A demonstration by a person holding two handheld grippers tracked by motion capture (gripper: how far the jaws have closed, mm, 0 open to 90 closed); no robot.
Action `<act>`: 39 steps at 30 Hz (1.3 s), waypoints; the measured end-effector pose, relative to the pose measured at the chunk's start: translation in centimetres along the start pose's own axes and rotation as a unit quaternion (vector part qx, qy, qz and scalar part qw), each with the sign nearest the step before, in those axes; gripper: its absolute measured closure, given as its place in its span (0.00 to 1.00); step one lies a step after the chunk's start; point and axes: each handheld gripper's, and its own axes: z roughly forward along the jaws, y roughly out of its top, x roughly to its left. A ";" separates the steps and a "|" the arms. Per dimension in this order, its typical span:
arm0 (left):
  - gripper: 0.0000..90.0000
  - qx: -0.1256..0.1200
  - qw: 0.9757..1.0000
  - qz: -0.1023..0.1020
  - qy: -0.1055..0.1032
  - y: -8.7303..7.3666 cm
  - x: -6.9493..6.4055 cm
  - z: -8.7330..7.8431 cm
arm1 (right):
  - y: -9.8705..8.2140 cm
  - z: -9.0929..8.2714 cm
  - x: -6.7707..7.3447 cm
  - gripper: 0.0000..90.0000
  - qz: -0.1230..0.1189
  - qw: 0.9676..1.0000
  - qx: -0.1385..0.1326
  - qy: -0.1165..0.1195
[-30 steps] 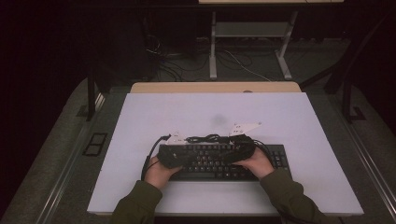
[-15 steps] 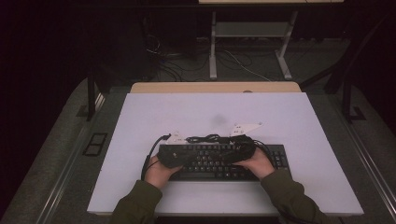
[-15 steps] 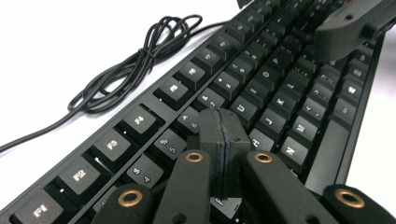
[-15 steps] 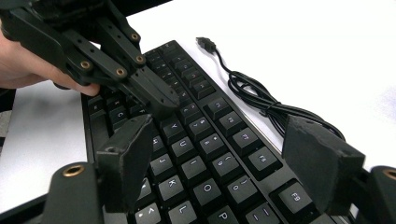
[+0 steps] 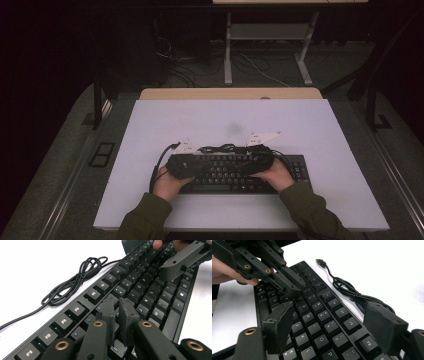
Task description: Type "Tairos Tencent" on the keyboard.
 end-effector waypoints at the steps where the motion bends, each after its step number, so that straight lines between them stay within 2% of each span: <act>1: 0.87 0.000 1.000 -0.001 0.001 0.0 0.0 -0.1 | 0.0 0.0 0.0 0.26 -0.001 1.000 0.000 0.000; 10: 0.66 -0.013 1.000 -0.005 0.004 -0.3 0.2 -1.0 | -0.1 0.1 0.1 0.26 0.001 1.000 0.002 0.001; 14: 0.55 -0.020 1.000 -0.004 0.006 -0.5 0.1 -1.6 | -0.1 -0.3 0.3 0.25 0.001 1.000 0.001 0.002; 20: 0.43 -0.033 0.999 -0.006 0.007 -0.9 0.2 -2.8 | -0.4 -1.1 0.3 0.22 0.000 1.000 -0.002 0.004; 28: 0.31 -0.043 0.999 -0.005 0.010 -1.6 0.1 -4.0 | -1.3 -2.8 0.1 0.19 0.007 1.000 -0.005 -0.005; 39: 0.19 -0.051 0.998 -0.008 0.018 -2.7 0.0 -5.2 | -3.0 -6.0 -0.2 0.16 0.026 0.999 -0.028 -0.013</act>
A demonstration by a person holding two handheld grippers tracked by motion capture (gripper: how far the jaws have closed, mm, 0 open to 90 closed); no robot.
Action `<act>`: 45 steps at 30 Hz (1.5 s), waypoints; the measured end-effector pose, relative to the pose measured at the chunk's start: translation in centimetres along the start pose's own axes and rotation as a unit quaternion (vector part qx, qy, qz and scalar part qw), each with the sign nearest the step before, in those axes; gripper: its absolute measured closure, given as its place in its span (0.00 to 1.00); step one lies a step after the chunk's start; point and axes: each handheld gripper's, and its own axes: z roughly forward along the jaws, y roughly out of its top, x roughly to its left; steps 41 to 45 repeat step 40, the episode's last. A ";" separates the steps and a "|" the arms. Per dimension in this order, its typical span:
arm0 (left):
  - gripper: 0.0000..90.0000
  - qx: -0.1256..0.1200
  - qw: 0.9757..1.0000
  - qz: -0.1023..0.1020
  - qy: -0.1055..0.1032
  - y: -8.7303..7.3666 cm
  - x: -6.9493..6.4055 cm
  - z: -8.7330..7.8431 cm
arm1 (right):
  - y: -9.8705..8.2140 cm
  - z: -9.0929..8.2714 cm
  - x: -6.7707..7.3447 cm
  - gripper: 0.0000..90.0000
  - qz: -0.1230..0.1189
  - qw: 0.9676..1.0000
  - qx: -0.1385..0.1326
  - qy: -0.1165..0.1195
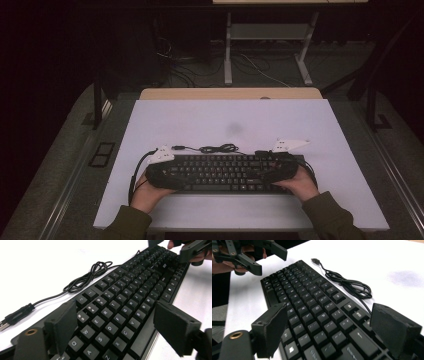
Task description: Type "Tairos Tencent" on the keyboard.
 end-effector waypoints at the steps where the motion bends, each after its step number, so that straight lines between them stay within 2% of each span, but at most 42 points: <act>1: 0.19 0.000 1.000 -0.001 0.000 -0.1 0.0 -0.1 | -0.1 -0.2 0.0 0.16 0.000 1.000 -0.001 -0.001; 16: 0.15 -0.004 1.000 -0.008 0.008 -1.4 0.2 -1.5 | -2.6 -4.3 -0.1 0.16 0.008 1.000 -0.008 -0.028; 24: 0.07 0.000 1.000 -0.004 0.015 -1.5 0.2 -1.3 | -3.9 -6.1 -0.5 0.16 0.014 0.999 -0.004 -0.043; 33: 0.00 0.000 1.000 -0.009 0.024 -1.4 0.3 -1.5 | -5.5 -8.4 -1.1 0.16 0.025 0.997 -0.011 -0.068; 36: 0.00 -0.001 1.000 -0.010 0.026 -1.4 0.3 -1.5 | -5.7 -8.9 -1.2 0.16 0.032 0.997 -0.012 -0.073; 45: 0.00 0.000 1.000 -0.011 0.025 -1.4 0.3 -1.5 | -5.8 -9.1 -1.3 0.16 0.030 0.997 -0.017 -0.074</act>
